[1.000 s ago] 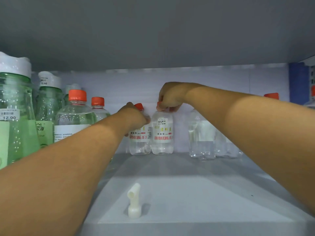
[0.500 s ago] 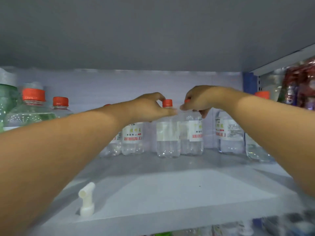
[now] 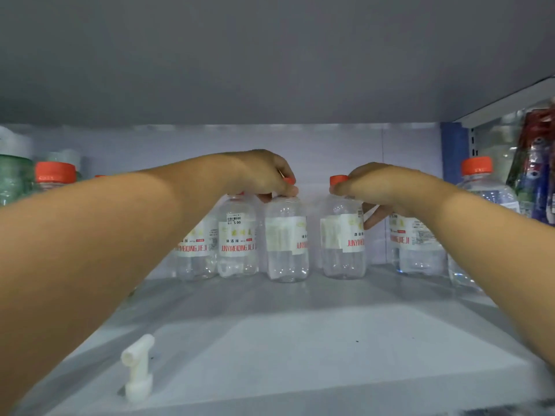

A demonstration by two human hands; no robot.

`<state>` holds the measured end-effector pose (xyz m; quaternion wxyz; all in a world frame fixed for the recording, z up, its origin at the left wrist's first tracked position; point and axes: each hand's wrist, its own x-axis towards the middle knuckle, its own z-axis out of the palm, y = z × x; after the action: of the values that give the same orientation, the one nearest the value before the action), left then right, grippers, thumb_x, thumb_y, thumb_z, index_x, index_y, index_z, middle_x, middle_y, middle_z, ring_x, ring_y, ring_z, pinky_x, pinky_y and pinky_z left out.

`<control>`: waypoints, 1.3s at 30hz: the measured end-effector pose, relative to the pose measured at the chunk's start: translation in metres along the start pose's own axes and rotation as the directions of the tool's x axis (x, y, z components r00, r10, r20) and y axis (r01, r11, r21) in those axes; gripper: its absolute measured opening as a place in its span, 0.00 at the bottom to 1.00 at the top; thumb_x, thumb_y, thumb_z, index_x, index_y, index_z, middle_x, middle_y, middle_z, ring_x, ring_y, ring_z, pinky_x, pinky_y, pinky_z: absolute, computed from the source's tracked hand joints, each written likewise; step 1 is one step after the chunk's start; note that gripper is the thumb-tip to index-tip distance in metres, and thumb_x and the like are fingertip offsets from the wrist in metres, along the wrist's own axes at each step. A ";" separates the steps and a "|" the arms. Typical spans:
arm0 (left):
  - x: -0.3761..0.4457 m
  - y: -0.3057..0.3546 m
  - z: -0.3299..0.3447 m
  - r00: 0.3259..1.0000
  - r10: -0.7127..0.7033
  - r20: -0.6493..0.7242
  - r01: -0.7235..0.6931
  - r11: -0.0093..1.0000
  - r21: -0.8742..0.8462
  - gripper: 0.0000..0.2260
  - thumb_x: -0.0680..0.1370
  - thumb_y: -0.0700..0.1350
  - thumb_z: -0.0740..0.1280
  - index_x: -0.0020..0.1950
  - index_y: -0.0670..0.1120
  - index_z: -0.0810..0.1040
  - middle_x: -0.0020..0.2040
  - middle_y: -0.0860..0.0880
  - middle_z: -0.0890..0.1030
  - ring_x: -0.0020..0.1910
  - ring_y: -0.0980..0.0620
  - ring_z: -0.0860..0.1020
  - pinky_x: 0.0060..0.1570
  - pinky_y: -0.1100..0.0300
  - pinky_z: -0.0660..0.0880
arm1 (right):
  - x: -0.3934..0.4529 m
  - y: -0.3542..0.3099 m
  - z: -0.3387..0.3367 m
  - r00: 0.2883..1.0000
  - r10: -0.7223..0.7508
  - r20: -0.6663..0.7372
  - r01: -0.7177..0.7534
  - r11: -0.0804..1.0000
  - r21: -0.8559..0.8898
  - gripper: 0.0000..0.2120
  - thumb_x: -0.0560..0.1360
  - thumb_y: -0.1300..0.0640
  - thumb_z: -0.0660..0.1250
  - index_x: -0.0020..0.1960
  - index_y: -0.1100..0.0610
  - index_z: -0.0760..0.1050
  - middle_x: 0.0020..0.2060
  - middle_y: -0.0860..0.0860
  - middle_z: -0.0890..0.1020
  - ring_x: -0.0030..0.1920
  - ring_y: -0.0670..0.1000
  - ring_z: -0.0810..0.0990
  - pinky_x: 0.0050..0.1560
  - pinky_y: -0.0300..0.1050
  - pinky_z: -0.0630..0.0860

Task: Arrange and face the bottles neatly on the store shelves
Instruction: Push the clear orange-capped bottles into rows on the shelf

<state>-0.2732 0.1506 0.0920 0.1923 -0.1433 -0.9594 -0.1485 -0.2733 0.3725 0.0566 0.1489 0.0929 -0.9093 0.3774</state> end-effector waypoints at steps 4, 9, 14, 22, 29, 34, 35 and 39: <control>0.015 -0.009 0.005 1.000 0.001 0.011 -0.001 1.000 0.000 0.11 0.77 0.51 0.74 0.58 0.56 0.80 0.54 0.54 0.85 0.47 0.55 0.86 0.64 0.49 0.78 | -0.003 0.008 0.000 0.955 0.084 0.286 -0.092 0.996 0.015 0.19 0.78 0.57 0.73 0.66 0.59 0.75 0.57 0.59 0.85 0.56 0.61 0.85 0.63 0.59 0.80; 0.024 -0.017 0.012 1.000 0.024 -0.016 -0.024 0.999 0.028 0.10 0.77 0.44 0.73 0.57 0.56 0.81 0.56 0.57 0.84 0.57 0.54 0.82 0.64 0.52 0.78 | 0.000 0.015 0.008 0.945 0.061 0.321 -0.076 0.997 0.034 0.30 0.75 0.66 0.74 0.73 0.55 0.67 0.59 0.60 0.83 0.56 0.63 0.85 0.60 0.59 0.81; 0.021 -0.015 0.022 0.987 0.034 -0.159 -0.015 0.993 0.120 0.19 0.76 0.56 0.73 0.64 0.52 0.76 0.59 0.55 0.78 0.57 0.51 0.77 0.56 0.56 0.75 | 0.012 0.016 0.034 0.979 -0.014 0.203 0.011 1.000 0.016 0.38 0.73 0.58 0.78 0.76 0.51 0.62 0.55 0.57 0.85 0.50 0.58 0.87 0.53 0.56 0.85; 0.025 -0.018 0.022 0.983 0.051 -0.177 -0.017 0.981 0.191 0.14 0.79 0.54 0.70 0.61 0.48 0.81 0.57 0.51 0.79 0.54 0.50 0.76 0.55 0.58 0.73 | 0.015 0.017 0.057 0.988 -0.013 0.154 0.019 0.999 -0.035 0.37 0.73 0.46 0.78 0.73 0.52 0.60 0.57 0.53 0.81 0.53 0.55 0.84 0.51 0.55 0.85; 0.029 -0.023 0.023 0.977 0.072 -0.202 -0.041 0.987 0.156 0.13 0.78 0.52 0.72 0.61 0.50 0.82 0.56 0.53 0.79 0.55 0.51 0.75 0.53 0.59 0.70 | 0.016 0.028 0.077 0.985 0.097 0.140 -0.104 0.994 0.045 0.35 0.70 0.60 0.81 0.68 0.56 0.63 0.59 0.56 0.79 0.54 0.60 0.84 0.49 0.56 0.85; 0.029 -0.026 0.023 0.976 0.066 -0.208 -0.043 0.993 0.114 0.13 0.79 0.52 0.72 0.61 0.49 0.82 0.56 0.53 0.79 0.55 0.51 0.76 0.54 0.59 0.70 | 0.015 0.029 0.083 0.994 0.077 0.073 -0.082 0.995 0.056 0.38 0.68 0.56 0.82 0.68 0.57 0.61 0.59 0.54 0.76 0.54 0.58 0.82 0.49 0.57 0.85; 0.030 -0.026 0.024 0.976 0.065 -0.208 -0.042 0.993 0.113 0.13 0.79 0.52 0.72 0.61 0.49 0.82 0.56 0.53 0.79 0.55 0.51 0.76 0.54 0.59 0.70 | 0.015 0.032 0.084 0.996 0.063 0.069 -0.067 0.996 0.056 0.38 0.68 0.55 0.82 0.67 0.56 0.61 0.58 0.53 0.77 0.54 0.57 0.82 0.49 0.57 0.85; 0.031 -0.025 0.026 0.977 0.054 -0.209 -0.033 0.994 0.102 0.13 0.79 0.52 0.72 0.62 0.49 0.82 0.59 0.52 0.80 0.55 0.51 0.76 0.54 0.59 0.70 | 0.015 0.039 0.088 0.999 0.019 0.031 -0.020 0.999 0.047 0.37 0.68 0.51 0.82 0.65 0.55 0.62 0.56 0.51 0.78 0.53 0.55 0.82 0.51 0.57 0.85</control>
<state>-0.3171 0.1433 0.0765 0.3030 -0.1381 -0.9363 -0.1117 -0.3162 0.3361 -0.0228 0.1291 0.0932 -0.9030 0.3989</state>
